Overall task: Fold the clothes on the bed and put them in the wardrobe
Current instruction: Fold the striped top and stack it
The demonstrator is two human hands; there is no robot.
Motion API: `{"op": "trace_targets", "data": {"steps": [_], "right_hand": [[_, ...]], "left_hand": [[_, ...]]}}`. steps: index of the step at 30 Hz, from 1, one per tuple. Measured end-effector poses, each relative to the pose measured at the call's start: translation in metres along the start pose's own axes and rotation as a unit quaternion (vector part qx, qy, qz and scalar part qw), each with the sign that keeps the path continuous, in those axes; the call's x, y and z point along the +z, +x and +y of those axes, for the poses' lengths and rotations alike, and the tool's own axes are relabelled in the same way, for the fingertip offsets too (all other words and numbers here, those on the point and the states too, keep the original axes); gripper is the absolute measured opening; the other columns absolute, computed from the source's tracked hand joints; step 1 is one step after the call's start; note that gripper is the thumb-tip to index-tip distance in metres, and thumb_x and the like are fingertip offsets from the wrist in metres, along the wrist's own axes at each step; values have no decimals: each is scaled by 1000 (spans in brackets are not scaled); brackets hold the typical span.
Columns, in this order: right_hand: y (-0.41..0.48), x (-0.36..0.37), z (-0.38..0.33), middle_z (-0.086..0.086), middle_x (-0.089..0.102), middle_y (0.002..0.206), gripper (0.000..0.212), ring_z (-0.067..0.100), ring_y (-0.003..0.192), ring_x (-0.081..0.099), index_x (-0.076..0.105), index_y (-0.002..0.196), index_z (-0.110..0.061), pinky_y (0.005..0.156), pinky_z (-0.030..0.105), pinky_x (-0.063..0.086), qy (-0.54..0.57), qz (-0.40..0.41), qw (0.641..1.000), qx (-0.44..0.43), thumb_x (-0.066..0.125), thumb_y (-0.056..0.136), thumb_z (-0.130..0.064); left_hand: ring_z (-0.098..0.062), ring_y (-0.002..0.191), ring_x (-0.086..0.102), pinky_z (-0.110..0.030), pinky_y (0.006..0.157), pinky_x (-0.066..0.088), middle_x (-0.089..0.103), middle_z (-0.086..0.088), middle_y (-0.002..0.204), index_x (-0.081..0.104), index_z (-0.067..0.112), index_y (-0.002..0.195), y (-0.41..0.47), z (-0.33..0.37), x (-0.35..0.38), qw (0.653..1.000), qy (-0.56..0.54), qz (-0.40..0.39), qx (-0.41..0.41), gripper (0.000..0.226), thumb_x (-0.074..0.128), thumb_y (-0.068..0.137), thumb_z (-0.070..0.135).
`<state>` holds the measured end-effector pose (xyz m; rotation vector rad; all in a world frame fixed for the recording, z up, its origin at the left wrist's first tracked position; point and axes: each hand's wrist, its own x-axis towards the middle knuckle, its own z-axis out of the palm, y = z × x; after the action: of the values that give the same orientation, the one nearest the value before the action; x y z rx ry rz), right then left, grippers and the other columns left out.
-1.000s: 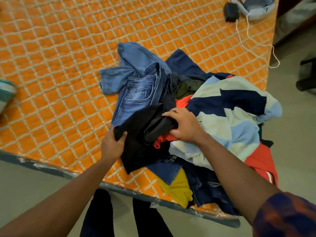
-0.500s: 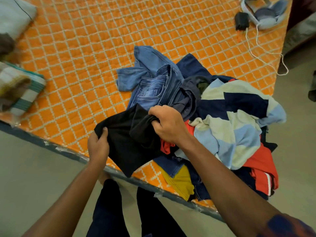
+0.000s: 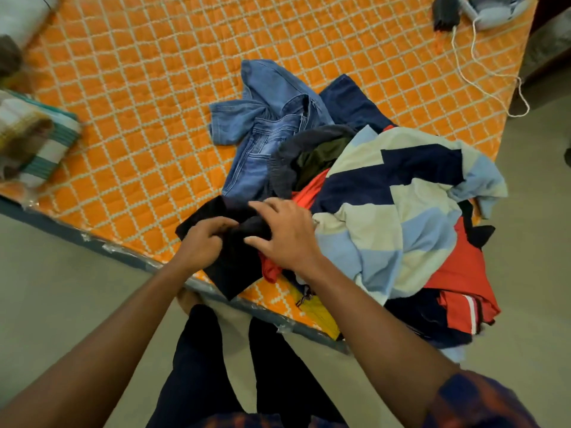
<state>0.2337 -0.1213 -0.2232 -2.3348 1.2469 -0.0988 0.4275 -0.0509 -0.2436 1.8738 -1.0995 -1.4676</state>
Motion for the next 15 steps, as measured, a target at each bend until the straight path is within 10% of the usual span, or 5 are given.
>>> {"op": "trace_targets", "data": {"steps": [6, 10, 15], "right_hand": [[-55, -28, 91, 2, 28, 163, 90, 28, 151, 21, 38, 150, -45, 116, 64, 18, -90, -37, 969, 228, 65, 71, -78], [-81, -27, 111, 4, 29, 159, 85, 33, 140, 35, 34, 150, -46, 104, 53, 37, -90, -10, 953, 290, 64, 77, -76], [-62, -28, 120, 8, 56, 113, 19, 29, 95, 60, 65, 110, -17, 74, 32, 41, -6, 37, 958, 285, 65, 96, -29]], "left_hand": [[-18, 91, 64, -37, 90, 48, 69, -1, 96, 65, 25, 100, 37, 24, 27, 983, -112, 138, -55, 12, 69, 90, 21], [-17, 103, 62, -30, 93, 48, 62, -2, 115, 60, 22, 125, 53, 40, 67, 997, 74, 4, 6, 40, 76, 88, 27], [-21, 126, 54, -39, 104, 49, 42, -10, 148, 21, 21, 158, 51, 26, 109, 975, 102, -189, -55, 116, 88, 65, 36]]}}
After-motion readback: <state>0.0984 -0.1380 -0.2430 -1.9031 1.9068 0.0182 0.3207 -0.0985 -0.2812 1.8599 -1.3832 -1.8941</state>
